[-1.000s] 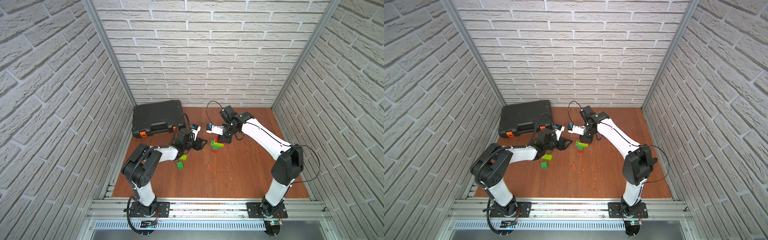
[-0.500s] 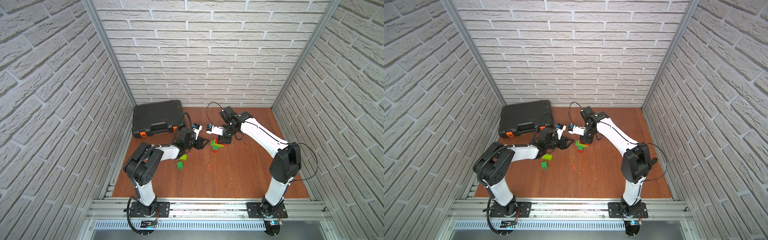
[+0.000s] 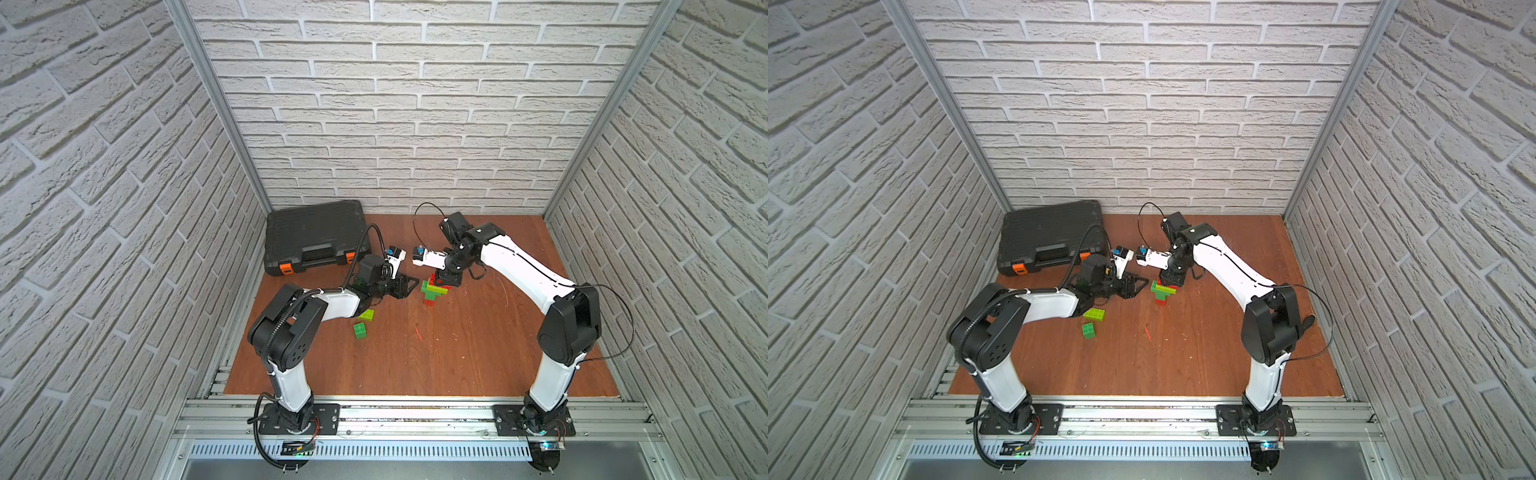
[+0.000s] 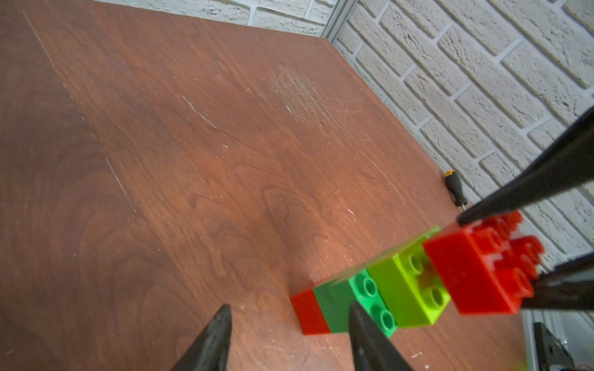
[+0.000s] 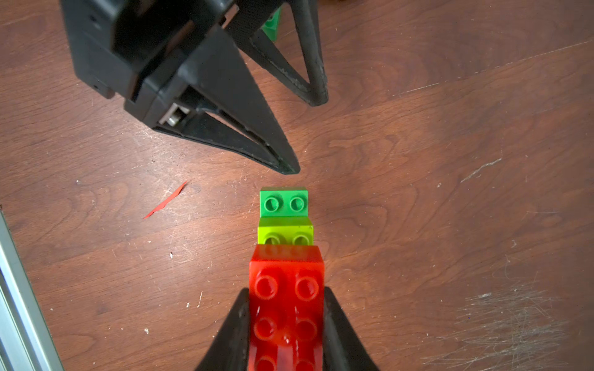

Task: Assemble a spoon with lego
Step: Assemble the lego brick with the lego brick.

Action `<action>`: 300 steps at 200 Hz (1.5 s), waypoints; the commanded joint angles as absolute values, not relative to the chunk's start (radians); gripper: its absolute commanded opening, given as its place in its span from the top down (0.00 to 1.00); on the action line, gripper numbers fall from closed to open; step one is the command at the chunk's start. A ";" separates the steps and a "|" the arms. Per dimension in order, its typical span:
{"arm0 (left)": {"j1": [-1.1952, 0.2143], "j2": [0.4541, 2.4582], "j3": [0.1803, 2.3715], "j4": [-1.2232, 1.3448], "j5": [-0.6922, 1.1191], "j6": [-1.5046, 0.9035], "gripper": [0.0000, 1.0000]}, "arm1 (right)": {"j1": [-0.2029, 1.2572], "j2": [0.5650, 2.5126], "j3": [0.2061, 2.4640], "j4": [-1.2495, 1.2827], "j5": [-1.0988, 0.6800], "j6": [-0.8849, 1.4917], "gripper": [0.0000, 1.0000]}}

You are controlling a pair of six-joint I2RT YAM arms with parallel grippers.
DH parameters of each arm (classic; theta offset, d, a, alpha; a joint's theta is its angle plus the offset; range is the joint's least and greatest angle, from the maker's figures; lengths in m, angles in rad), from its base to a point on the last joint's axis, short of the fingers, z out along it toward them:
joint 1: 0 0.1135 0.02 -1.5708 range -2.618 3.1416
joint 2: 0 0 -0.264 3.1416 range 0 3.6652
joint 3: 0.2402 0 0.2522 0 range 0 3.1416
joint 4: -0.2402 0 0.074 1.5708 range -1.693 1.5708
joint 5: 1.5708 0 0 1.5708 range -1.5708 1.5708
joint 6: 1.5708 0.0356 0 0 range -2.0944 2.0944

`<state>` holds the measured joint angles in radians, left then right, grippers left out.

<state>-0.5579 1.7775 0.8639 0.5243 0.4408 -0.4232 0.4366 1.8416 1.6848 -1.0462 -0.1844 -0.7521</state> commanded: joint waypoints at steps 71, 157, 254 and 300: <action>-0.568 1.801 0.895 0.548 0.469 -0.417 0.43 | 0.425 1.865 1.671 -1.035 -0.222 -0.747 0.80; -0.572 1.805 0.902 0.536 0.469 -0.416 0.42 | 0.420 1.889 1.646 -1.055 -0.205 -0.744 0.81; -0.576 1.805 0.906 0.531 0.471 -0.413 0.43 | 0.426 2.004 1.655 -1.175 -0.116 -0.753 0.84; -0.580 1.809 0.910 0.520 0.469 -0.410 0.43 | 0.449 2.001 1.654 -1.168 -0.111 -0.763 0.85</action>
<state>-0.5728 1.7931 0.8818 0.5148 0.4553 -0.4213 0.4355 1.9022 1.7176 -1.0790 -0.2050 -0.7494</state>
